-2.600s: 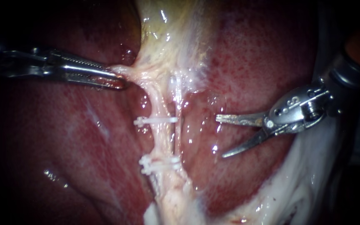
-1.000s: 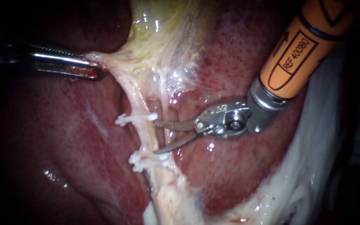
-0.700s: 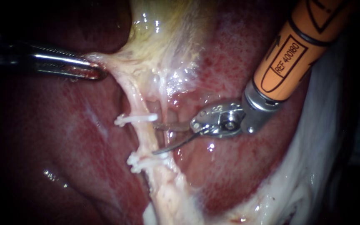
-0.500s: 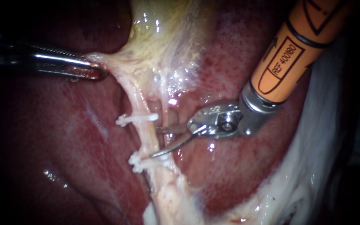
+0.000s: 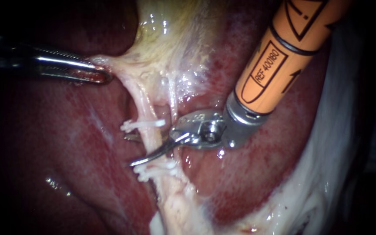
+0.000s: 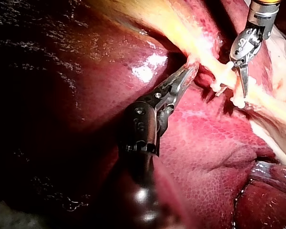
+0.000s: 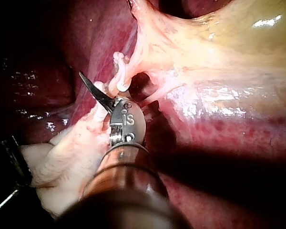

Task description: Go to the cutting position left tube

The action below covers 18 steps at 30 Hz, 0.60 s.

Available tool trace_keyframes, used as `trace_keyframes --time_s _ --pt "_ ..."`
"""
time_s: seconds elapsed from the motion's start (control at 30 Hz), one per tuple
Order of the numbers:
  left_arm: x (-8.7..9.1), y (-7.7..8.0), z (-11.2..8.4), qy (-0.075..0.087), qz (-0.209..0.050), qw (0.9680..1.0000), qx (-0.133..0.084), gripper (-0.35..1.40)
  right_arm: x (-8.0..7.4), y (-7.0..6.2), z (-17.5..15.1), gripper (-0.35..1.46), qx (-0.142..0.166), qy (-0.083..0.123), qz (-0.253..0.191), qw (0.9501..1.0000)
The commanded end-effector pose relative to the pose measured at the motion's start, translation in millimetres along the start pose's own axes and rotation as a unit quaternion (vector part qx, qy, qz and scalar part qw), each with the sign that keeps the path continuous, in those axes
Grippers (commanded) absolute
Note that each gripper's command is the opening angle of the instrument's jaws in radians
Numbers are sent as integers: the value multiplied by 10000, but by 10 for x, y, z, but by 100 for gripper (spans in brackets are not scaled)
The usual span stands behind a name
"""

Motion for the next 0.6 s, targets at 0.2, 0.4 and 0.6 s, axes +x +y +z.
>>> trace_keyframes --time_s 0.2,0.4,0.6 --pt "0 -1 0 -1 0 10000 -1 -35 19 -15 1 143 78 121 28 9999" --pt "-1 -1 1 0 1 10000 1 -35 38 -35 1 142 179 244 54 9995" --pt "-1 -1 1 4 2 10000 15 -35 42 -39 1 142 198 259 58 9995"
